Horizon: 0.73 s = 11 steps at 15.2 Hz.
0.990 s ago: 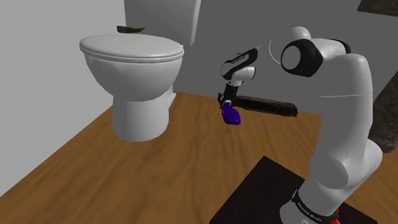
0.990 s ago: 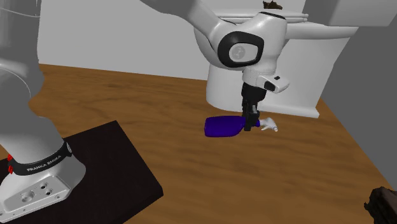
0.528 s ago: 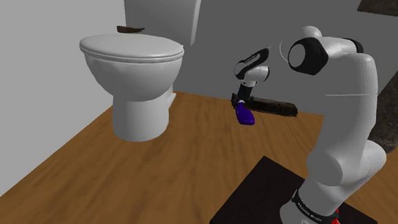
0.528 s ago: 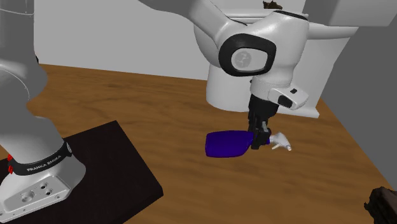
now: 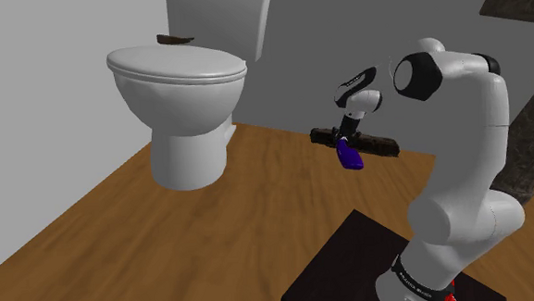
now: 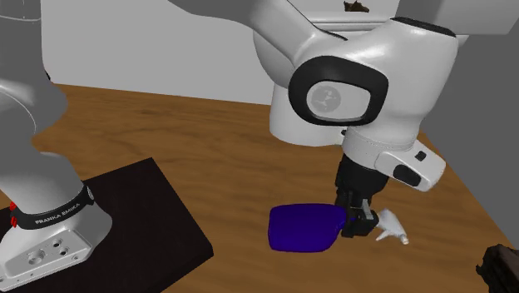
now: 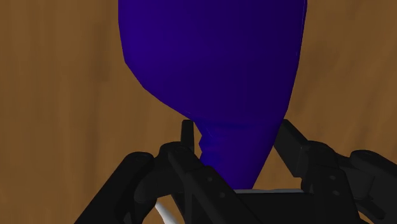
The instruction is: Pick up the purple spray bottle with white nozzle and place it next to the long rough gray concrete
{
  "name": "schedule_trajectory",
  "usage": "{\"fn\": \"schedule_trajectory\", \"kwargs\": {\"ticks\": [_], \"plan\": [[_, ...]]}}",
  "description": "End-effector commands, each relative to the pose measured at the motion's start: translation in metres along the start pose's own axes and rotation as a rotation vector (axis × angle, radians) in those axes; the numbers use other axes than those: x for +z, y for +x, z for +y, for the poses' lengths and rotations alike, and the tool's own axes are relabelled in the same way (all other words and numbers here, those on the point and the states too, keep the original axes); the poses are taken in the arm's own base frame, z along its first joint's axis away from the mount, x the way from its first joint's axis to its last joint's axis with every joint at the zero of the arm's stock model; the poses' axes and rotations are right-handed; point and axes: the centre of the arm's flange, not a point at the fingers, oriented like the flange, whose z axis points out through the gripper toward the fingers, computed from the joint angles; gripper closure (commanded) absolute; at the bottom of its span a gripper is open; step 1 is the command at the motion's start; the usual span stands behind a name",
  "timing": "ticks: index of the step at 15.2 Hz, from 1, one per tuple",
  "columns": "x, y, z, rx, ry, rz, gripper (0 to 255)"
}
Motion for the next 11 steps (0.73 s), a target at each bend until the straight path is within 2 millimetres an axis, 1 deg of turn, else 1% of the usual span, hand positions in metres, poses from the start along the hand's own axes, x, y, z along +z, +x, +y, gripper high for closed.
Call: {"fn": "schedule_trajectory", "kwargs": {"ticks": [1, 11], "plan": [[-0.004, 0.002, 0.026, -0.002, 0.0, 0.0, 255], [-0.012, 0.009, 0.158, -0.002, 0.0, 0.0, 255]]}}
